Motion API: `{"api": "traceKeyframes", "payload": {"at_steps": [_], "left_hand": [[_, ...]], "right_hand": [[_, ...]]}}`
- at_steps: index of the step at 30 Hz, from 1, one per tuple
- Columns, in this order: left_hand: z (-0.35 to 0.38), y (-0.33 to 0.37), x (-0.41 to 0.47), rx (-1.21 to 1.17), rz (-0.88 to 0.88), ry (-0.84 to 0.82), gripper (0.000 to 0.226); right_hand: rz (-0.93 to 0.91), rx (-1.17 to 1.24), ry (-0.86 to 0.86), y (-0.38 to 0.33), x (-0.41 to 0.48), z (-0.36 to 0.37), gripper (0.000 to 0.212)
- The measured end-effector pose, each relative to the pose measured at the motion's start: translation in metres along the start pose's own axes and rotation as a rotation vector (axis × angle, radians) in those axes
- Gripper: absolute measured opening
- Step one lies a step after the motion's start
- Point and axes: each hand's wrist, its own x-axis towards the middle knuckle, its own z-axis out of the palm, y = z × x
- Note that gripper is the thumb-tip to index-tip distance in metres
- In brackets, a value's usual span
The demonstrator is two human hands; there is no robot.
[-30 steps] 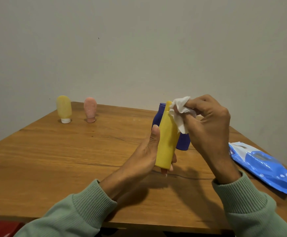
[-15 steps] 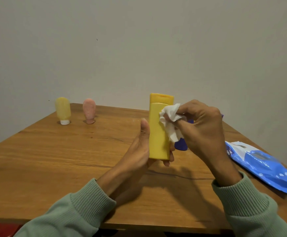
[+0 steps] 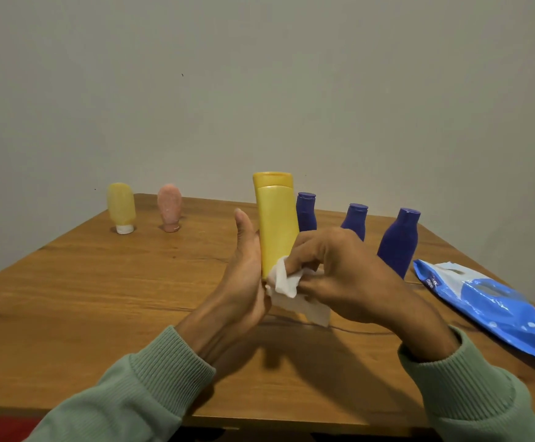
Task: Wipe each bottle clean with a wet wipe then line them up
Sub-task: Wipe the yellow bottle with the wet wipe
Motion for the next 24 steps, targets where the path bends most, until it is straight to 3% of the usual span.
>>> {"api": "traceKeyframes", "payload": {"at_steps": [7, 24], "left_hand": [[0.0, 0.001, 0.001, 0.0, 0.007, 0.05, 0.055], [-0.003, 0.002, 0.0, 0.193, 0.103, -0.035, 0.054]], "right_hand": [[0.035, 0.092, 0.122, 0.009, -0.003, -0.02, 0.015], [-0.024, 0.15, 0.202, 0.007, 0.0, -0.009, 0.022]]}}
